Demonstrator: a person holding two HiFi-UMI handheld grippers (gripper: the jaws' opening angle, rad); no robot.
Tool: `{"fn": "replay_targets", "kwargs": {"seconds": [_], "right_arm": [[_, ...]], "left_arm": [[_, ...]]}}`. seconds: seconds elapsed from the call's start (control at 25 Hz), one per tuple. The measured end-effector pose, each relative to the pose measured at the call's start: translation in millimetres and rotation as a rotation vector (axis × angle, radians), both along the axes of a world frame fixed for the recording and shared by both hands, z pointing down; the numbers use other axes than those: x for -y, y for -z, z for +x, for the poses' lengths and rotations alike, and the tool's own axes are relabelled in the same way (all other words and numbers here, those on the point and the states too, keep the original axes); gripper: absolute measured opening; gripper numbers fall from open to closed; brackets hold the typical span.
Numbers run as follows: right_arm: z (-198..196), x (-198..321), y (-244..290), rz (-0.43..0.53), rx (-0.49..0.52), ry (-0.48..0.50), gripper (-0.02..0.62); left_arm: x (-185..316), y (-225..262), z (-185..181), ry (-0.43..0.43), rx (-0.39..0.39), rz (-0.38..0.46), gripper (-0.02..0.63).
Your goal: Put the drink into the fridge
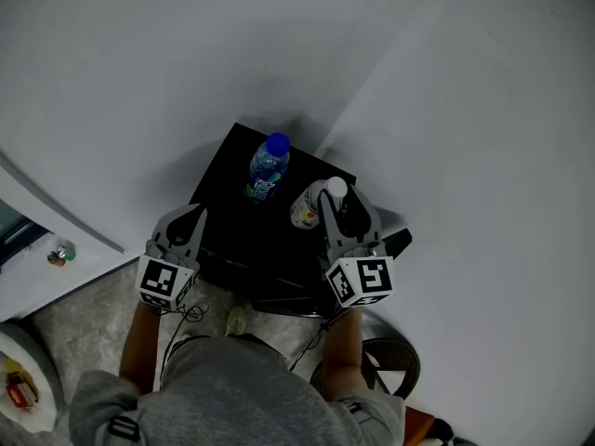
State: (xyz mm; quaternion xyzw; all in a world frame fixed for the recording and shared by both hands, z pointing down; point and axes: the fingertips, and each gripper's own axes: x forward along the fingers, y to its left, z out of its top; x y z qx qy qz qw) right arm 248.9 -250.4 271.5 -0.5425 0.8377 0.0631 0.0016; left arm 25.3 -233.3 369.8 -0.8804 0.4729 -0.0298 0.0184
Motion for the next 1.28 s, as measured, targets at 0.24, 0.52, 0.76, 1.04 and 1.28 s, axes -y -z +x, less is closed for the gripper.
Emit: {"fn": "replay_targets", "kwargs": {"seconds": [0.24, 0.52, 0.76, 1.04, 1.28], "right_arm": [[-5, -20, 5, -0.003, 0.015, -0.032, 0.190], [-15, -57, 7, 0.020, 0.011, -0.103, 0.189], [-27, -89, 6, 0.021, 0.014, -0.156, 0.189], [-47, -127, -1, 0.013, 0.025, -0.196, 0.189], [-67, -162, -6, 0.018, 0.022, -0.226, 0.189]], "left_arm": [[-10, 2, -7, -0.036, 0.000, -0.004, 0.002], [-31, -2, -21, -0.092, 0.002, -0.002, 0.002], [-49, 1, -36, -0.134, -0.003, 0.012, 0.002], [-77, 0, -54, -0.175, -0.007, 0.010, 0.002], [-100, -1, -72, -0.209, 0.004, 0.011, 0.002]]}}
